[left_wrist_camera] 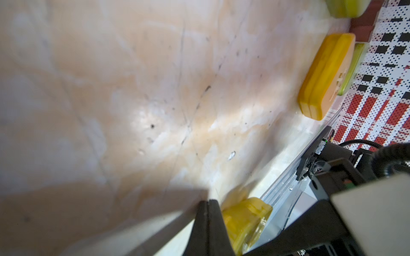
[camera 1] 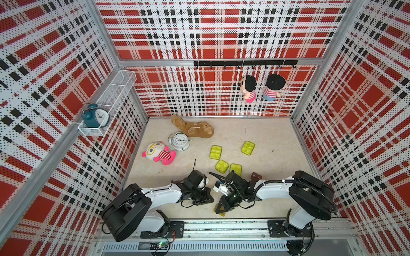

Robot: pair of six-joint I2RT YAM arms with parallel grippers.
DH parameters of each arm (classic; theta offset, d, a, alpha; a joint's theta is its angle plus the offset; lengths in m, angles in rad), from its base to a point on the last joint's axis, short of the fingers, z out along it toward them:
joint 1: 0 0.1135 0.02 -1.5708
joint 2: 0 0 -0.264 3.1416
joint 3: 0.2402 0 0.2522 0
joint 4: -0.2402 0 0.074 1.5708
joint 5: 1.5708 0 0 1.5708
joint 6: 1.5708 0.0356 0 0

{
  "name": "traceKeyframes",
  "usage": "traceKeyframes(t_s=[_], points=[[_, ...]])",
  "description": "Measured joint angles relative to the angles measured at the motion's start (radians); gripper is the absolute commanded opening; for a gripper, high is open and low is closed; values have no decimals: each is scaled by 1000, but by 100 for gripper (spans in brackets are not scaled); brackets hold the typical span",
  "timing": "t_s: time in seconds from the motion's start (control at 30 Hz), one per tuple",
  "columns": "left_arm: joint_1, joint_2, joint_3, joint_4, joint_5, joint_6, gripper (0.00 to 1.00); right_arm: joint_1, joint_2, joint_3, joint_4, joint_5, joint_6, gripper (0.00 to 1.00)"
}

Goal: Close pillboxes
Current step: Close the lid on the pillbox.

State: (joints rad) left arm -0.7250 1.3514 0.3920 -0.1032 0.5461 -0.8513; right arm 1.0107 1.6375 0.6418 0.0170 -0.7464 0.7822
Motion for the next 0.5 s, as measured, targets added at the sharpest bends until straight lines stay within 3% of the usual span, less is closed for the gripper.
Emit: traceKeyframes(t_s=[0.37, 0.5], points=[[0, 6, 38, -66, -24, 22, 0, -4, -22, 30, -45, 67, -16, 19], [2, 5, 59, -101, -50, 31, 19, -13, -48, 91, -146, 183, -39, 27]])
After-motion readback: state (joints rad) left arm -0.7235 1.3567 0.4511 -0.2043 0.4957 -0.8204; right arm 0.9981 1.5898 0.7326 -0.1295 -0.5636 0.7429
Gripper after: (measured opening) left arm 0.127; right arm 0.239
